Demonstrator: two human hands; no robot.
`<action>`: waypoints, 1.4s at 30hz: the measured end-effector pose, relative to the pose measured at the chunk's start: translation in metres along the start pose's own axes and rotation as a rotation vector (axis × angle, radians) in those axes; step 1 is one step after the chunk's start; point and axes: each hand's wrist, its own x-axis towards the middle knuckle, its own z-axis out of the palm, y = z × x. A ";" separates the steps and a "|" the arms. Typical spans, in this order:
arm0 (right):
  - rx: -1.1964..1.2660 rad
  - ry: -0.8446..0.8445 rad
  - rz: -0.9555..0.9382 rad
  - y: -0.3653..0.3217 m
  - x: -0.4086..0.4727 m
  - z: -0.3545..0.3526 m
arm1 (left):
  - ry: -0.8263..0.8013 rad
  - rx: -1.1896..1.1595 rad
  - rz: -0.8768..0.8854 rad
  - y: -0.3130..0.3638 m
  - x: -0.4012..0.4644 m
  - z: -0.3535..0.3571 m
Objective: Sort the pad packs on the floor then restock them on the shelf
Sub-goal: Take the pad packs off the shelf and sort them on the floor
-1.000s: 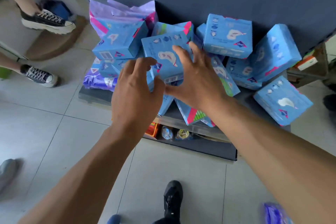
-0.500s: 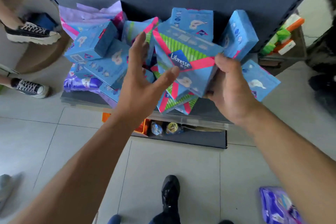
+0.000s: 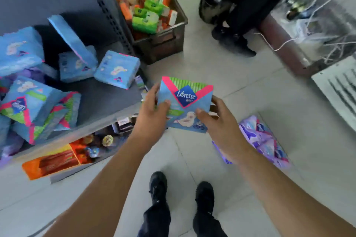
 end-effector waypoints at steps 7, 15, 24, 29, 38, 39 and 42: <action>0.194 0.487 0.170 0.087 -0.024 -0.123 | -0.392 0.158 0.004 -0.048 0.006 0.150; 0.417 0.768 0.294 0.193 -0.063 -0.225 | -0.755 0.428 -0.041 -0.119 -0.011 0.290; 0.533 0.945 0.450 0.354 -0.096 -0.362 | -0.895 0.659 -0.083 -0.229 -0.052 0.459; 0.485 1.068 0.527 0.470 -0.069 -0.439 | -0.874 0.923 0.099 -0.304 -0.024 0.535; 0.428 1.109 0.547 0.633 0.040 -0.500 | -0.941 1.179 0.635 -0.414 0.025 0.619; 0.413 1.122 0.549 0.643 0.048 -0.503 | -0.949 1.184 0.666 -0.420 0.028 0.621; 0.342 1.125 0.581 0.659 0.059 -0.507 | -0.960 1.211 0.725 -0.431 0.031 0.621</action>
